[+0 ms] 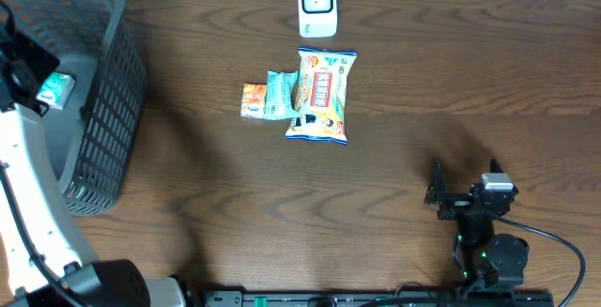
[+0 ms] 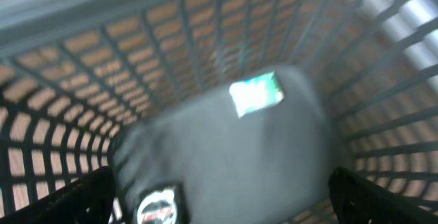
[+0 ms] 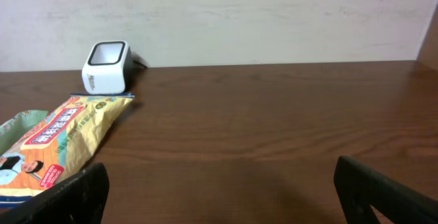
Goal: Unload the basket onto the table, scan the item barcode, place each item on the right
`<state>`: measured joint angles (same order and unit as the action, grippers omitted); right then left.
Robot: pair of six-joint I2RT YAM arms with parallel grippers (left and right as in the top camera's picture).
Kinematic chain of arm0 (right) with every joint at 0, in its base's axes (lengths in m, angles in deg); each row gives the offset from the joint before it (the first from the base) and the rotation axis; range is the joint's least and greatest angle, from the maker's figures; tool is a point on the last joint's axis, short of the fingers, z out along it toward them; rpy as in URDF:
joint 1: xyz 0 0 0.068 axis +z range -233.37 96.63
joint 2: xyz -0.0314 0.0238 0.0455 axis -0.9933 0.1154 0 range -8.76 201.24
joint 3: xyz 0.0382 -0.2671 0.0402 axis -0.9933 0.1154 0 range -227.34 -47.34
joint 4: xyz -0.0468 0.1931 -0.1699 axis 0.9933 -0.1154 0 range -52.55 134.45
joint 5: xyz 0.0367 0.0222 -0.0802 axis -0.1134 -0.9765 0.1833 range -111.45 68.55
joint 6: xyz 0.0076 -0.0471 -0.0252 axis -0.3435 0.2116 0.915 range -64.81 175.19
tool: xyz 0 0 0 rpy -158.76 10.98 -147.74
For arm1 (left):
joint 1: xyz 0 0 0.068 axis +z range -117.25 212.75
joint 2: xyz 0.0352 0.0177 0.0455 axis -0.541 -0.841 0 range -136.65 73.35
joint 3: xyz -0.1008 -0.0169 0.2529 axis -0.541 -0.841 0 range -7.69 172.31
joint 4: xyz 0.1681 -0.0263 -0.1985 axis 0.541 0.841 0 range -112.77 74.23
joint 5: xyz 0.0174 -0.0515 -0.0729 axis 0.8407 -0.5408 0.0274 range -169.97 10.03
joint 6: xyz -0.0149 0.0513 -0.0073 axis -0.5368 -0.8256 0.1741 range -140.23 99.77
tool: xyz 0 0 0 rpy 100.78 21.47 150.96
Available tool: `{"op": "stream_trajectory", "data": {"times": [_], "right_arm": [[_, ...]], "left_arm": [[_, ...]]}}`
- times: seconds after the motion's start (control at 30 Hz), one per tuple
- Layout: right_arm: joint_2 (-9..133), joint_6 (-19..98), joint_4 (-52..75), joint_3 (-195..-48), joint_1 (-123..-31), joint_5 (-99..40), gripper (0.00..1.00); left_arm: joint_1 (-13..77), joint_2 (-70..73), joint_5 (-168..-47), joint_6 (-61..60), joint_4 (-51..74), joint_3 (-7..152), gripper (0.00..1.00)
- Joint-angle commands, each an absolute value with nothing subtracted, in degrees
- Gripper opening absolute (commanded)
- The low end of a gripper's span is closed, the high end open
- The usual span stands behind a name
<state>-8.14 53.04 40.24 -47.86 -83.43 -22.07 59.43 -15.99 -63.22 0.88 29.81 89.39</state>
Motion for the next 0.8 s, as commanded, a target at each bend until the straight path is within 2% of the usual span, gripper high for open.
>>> {"op": "stream_trajectory", "data": {"times": [0.0, 0.07, 0.1, 0.13, 0.27, 0.5, 0.77], "right_arm": [[-8.4, 52.7, 40.2, -47.7, -83.7, -22.0, 0.99], [-8.4, 52.7, 40.2, -47.7, -83.7, -22.0, 0.99], [-8.4, 52.7, 40.2, -47.7, -83.7, -22.0, 0.99], [-8.4, 52.7, 40.2, -47.7, -83.7, -22.0, 0.99], [-8.4, 52.7, 40.2, -47.7, -83.7, -22.0, 0.99], [-8.4, 52.7, 40.2, -47.7, -83.7, -22.0, 0.99], [-8.4, 52.7, 40.2, -47.7, -83.7, -22.0, 0.99]], "left_arm": [[62.1, -20.1, -63.8, 8.0, 33.0, 87.5, 0.98], [63.0, -22.5, -62.7, 11.3, 35.6, 87.1, 0.98], [63.3, -23.8, -62.7, 12.0, 36.8, 87.1, 0.92], [63.3, -26.0, -62.7, 12.8, 38.6, 87.1, 0.82], [63.3, -31.5, -62.7, 13.8, 41.7, 87.1, 0.82], [63.3, -39.3, -61.7, 22.8, 46.4, 86.7, 0.82], [63.3, -45.5, -61.1, 23.7, 47.1, 84.2, 0.82]]}}
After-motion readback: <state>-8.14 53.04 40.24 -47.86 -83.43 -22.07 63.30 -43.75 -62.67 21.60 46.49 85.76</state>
